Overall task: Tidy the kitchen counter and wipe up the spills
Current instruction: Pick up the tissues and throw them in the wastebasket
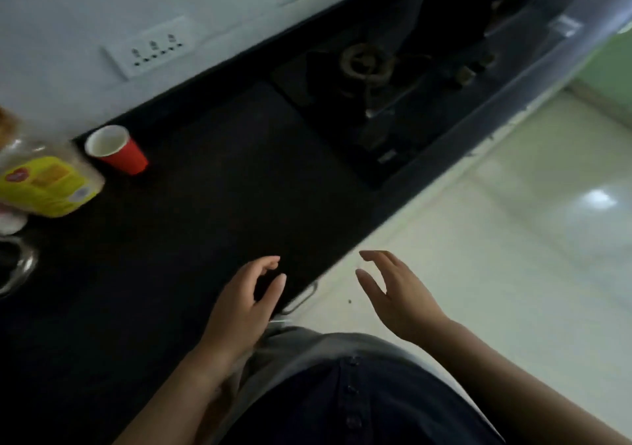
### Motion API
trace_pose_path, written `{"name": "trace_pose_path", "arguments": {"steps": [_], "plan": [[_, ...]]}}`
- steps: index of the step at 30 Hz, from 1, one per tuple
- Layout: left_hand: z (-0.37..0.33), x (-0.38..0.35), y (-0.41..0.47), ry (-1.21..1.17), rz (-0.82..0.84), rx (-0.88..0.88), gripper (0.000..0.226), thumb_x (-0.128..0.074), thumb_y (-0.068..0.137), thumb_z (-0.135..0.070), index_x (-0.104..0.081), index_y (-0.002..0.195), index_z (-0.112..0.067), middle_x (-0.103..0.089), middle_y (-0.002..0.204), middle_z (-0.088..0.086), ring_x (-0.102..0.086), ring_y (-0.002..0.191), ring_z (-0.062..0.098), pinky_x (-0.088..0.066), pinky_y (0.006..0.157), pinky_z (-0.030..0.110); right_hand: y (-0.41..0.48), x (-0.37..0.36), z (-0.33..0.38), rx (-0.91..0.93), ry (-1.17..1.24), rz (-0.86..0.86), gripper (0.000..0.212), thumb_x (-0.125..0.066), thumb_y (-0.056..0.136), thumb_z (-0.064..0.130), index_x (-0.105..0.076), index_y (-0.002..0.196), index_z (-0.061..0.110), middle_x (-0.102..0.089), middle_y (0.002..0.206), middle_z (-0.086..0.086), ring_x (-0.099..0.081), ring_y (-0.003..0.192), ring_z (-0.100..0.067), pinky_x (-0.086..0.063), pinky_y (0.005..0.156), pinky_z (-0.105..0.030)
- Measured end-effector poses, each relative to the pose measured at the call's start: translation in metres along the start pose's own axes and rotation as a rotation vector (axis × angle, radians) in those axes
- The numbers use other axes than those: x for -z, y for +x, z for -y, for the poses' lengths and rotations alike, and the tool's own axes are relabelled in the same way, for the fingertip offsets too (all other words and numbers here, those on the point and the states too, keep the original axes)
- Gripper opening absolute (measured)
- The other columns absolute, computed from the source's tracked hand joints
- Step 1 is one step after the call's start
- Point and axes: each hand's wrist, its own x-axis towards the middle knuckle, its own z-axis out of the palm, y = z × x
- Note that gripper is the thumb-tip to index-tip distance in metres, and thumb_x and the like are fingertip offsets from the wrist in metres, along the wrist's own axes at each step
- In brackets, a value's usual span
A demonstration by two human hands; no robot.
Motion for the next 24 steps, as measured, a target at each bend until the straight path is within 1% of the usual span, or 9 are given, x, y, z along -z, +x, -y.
{"name": "trace_pose_path", "arguments": {"steps": [3,6,8,12,14,16,19,21,24], "plan": [[-0.062,-0.054,0.011,-0.053,0.121,-0.105,0.029,-0.050,0.089,-0.045,-0.053,0.116,-0.038,-0.055,0.115,-0.023,-0.047,0.111,-0.011,-0.036,0.082,0.011,-0.042,0.038,-0.060,-0.104,0.082,-0.136,0.047,-0.035,0.094,0.047,-0.044,0.132,0.022,-0.048,0.137,0.006,-0.044,0.125,-0.011,-0.034,0.100,-0.023],[-0.115,-0.114,0.019,-0.091,0.279,-0.220,0.040,-0.044,0.078,-0.059,-0.054,0.112,-0.040,-0.059,0.112,-0.022,-0.050,0.108,-0.011,-0.037,0.086,0.012,-0.085,0.063,-0.117,-0.228,0.145,-0.285,0.046,-0.038,0.093,0.047,-0.046,0.130,0.022,-0.050,0.134,0.006,-0.047,0.121,-0.009,-0.037,0.095,-0.022],[-0.148,-0.151,0.025,-0.099,0.385,-0.250,0.040,-0.044,0.074,-0.062,-0.054,0.108,-0.042,-0.061,0.111,-0.020,-0.052,0.107,-0.010,-0.038,0.087,0.015,-0.115,0.076,-0.147,-0.327,0.209,-0.388,0.045,-0.040,0.092,0.047,-0.046,0.129,0.022,-0.051,0.132,0.007,-0.047,0.120,-0.008,-0.038,0.097,-0.023],[-0.204,-0.213,0.031,-0.027,0.575,-0.316,0.027,-0.047,0.080,-0.051,-0.054,0.105,-0.043,-0.062,0.109,-0.020,-0.053,0.102,-0.013,-0.041,0.082,0.016,-0.162,0.094,-0.192,-0.510,0.354,-0.592,0.047,-0.039,0.089,0.050,-0.048,0.126,0.022,-0.053,0.129,0.008,-0.048,0.117,-0.006,-0.042,0.100,-0.030],[-0.223,-0.237,0.034,0.007,0.637,-0.353,0.023,-0.047,0.083,-0.048,-0.053,0.104,-0.044,-0.061,0.108,-0.021,-0.052,0.101,-0.014,-0.042,0.081,0.017,-0.178,0.100,-0.208,-0.584,0.421,-0.667,0.048,-0.038,0.088,0.051,-0.050,0.125,0.022,-0.053,0.126,0.009,-0.049,0.115,-0.005,-0.043,0.099,-0.030],[-0.239,-0.257,0.039,0.034,0.682,-0.370,0.019,-0.048,0.085,-0.046,-0.053,0.104,-0.044,-0.061,0.108,-0.022,-0.052,0.101,-0.014,-0.043,0.081,0.018,-0.188,0.103,-0.222,-0.643,0.479,-0.717,0.052,-0.036,0.085,0.054,-0.050,0.124,0.023,-0.053,0.123,0.012,-0.050,0.113,-0.004,-0.043,0.097,-0.027],[-0.261,-0.283,0.054,0.058,0.712,-0.374,0.022,-0.046,0.081,-0.047,-0.055,0.102,-0.044,-0.062,0.106,-0.022,-0.054,0.100,-0.013,-0.043,0.081,0.017,-0.190,0.109,-0.242,-0.707,0.550,-0.741,0.054,-0.035,0.082,0.057,-0.050,0.123,0.025,-0.052,0.120,0.017,-0.050,0.111,-0.002,-0.042,0.095,-0.024],[-0.277,-0.300,0.071,0.067,0.727,-0.373,0.020,-0.047,0.084,-0.046,-0.055,0.102,-0.043,-0.062,0.106,-0.020,-0.054,0.099,-0.013,-0.043,0.081,0.017,-0.181,0.117,-0.258,-0.728,0.583,-0.746,0.050,-0.037,0.084,0.054,-0.051,0.122,0.026,-0.053,0.120,0.016,-0.050,0.110,-0.001,-0.042,0.095,-0.024],[-0.305,-0.332,0.107,0.101,0.751,-0.362,0.014,-0.049,0.092,-0.035,-0.053,0.104,-0.043,-0.060,0.109,-0.020,-0.052,0.099,-0.015,-0.043,0.087,0.022,-0.151,0.144,-0.293,-0.732,0.606,-0.736,0.039,-0.042,0.089,0.046,-0.051,0.121,0.026,-0.054,0.120,0.014,-0.051,0.110,-0.002,-0.043,0.094,-0.025]]}}
